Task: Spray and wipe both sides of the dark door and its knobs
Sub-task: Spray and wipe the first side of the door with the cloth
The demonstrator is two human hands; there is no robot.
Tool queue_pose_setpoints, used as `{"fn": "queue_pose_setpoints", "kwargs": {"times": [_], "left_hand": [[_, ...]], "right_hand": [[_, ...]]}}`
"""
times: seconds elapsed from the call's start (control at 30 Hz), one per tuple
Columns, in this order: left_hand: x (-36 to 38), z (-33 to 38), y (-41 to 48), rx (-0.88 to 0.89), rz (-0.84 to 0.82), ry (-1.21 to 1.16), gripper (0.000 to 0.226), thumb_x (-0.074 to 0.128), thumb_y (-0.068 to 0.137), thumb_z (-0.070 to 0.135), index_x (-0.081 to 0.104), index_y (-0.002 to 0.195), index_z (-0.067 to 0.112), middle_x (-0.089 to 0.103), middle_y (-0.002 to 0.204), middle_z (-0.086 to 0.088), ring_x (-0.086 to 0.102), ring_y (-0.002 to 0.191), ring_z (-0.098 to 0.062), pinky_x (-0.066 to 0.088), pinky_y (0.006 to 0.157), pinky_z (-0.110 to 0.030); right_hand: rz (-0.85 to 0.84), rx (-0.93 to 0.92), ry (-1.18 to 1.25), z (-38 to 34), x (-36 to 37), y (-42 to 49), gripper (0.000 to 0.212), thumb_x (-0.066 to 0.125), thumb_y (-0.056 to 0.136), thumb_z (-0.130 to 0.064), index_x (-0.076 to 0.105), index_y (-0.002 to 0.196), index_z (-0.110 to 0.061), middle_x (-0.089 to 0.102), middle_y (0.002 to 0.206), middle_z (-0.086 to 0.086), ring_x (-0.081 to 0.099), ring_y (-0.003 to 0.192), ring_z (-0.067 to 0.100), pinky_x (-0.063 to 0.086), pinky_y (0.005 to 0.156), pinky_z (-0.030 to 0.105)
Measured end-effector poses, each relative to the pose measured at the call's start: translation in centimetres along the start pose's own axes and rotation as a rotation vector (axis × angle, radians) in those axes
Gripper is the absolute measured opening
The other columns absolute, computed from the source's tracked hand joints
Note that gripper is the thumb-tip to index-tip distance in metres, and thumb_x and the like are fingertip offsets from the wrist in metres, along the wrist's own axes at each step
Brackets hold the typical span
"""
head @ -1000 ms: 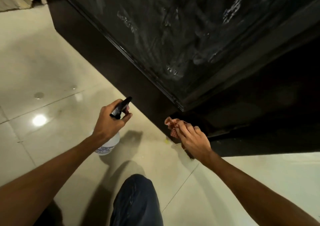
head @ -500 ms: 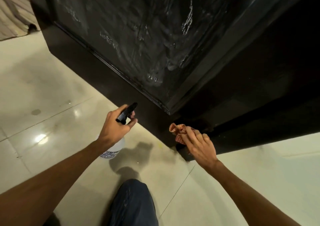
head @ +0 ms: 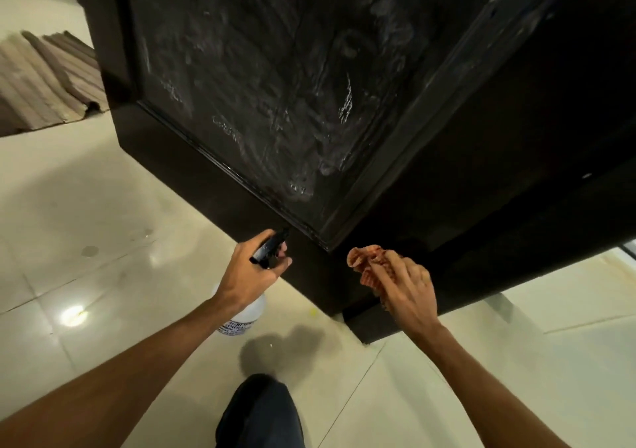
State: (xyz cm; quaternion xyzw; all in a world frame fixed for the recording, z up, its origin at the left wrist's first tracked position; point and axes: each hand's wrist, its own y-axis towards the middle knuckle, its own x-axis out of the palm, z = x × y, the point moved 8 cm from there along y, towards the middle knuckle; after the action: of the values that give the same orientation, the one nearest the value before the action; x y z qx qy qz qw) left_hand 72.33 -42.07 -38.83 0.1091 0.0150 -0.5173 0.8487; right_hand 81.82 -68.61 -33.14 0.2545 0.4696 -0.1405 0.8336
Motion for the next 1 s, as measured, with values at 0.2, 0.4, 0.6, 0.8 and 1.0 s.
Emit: {"fn": "queue_pose_setpoints", "kwargs": {"times": [0.2,0.4,0.6,0.8,1.0], "left_hand": [[-0.3,1.6,1.0,0.024,0.018,-0.035,0.024,0.084,0.081,0.0,0.067,0.09,0.014,0.071,0.08,0.007,0.07,0.078,-0.007,0.05,0.078,-0.011],[-2.1,-0.2,0.3,0.002,0.061,-0.051,0.024,0.084,0.082,0.002,0.067,0.091,0.016,0.07,0.081,0.004,0.071,0.08,-0.015,0.051,0.077,-0.015],[-5.9,-4.4,0.3,-0.079,0.135,-0.01,0.021,0.084,0.084,0.009,0.067,0.09,0.018,0.069,0.082,0.007,0.069,0.079,-0.017,0.057,0.08,-0.033],[-11.0,-6.4,2.8,-0.076,0.206,-0.032,0.022,0.082,0.082,0.006,0.065,0.087,0.018,0.068,0.081,0.003,0.068,0.078,-0.018,0.054,0.08,-0.037],[-15.1,-10.8,3.9,-0.139,0.305,0.019,0.024,0.084,0.084,0.012,0.062,0.086,0.022,0.067,0.078,0.007,0.066,0.076,-0.016,0.05,0.075,-0.022]], "right_hand": [[0.354,0.151,-0.018,2.0,-6.2,4.8,0.055,0.07,0.084,-0.021,0.058,0.136,-0.009,0.042,0.136,0.022,0.047,0.108,0.039,0.042,0.084,0.047],[-0.126,-0.21,-0.094,-6.8,0.6,7.3,0.065,0.094,0.06,-0.025,0.072,0.121,-0.013,0.062,0.128,0.013,0.061,0.101,0.03,0.05,0.082,0.039],[-0.157,-0.181,-0.198,-9.9,3.5,12.7,0.065,0.08,0.071,-0.019,0.064,0.133,-0.005,0.053,0.136,0.02,0.055,0.109,0.036,0.048,0.083,0.044],[-0.165,-0.231,-0.182,-13.8,6.0,17.7,0.061,0.072,0.077,-0.022,0.062,0.135,-0.005,0.048,0.136,0.019,0.049,0.104,0.033,0.042,0.081,0.042],[-0.27,-0.495,-0.304,-20.6,11.2,21.3,0.052,0.043,0.092,-0.014,0.058,0.141,-0.004,0.041,0.143,0.019,0.043,0.112,0.032,0.039,0.088,0.04]]}}
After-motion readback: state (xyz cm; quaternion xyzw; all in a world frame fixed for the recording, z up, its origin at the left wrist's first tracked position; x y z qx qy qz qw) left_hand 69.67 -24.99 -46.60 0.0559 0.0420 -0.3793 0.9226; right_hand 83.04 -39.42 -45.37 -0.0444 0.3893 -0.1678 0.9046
